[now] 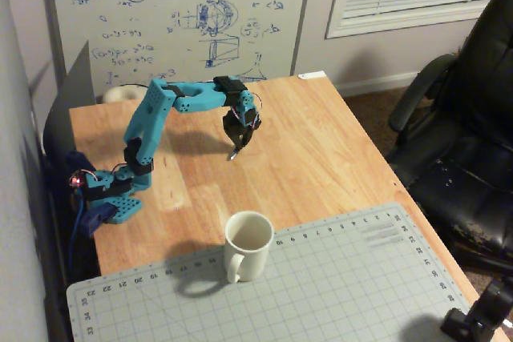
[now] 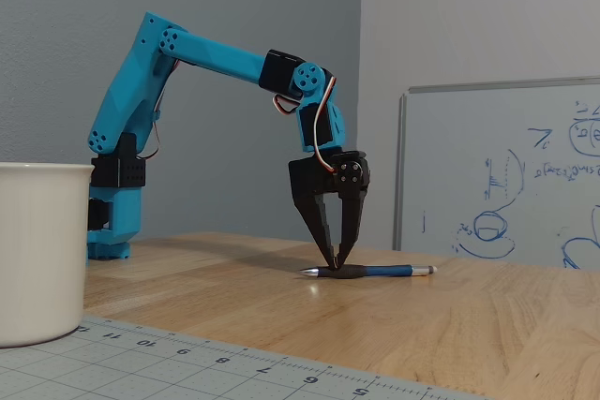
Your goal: Touch the pen.
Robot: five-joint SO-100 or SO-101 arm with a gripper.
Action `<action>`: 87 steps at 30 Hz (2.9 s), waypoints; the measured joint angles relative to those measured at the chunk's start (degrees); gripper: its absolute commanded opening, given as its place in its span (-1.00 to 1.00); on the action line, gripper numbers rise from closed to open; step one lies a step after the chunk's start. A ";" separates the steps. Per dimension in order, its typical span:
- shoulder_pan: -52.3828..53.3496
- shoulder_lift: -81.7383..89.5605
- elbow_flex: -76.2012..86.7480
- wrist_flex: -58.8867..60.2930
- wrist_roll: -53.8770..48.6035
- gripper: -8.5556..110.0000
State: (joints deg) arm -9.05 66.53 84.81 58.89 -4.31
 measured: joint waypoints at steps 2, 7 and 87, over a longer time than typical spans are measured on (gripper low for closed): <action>0.00 0.00 0.00 0.00 0.00 -0.85; 0.00 0.00 -1.41 -1.32 0.00 -0.85; -2.72 0.09 0.00 -4.31 0.00 -0.85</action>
State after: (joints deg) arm -11.78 66.62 84.81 54.58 -4.31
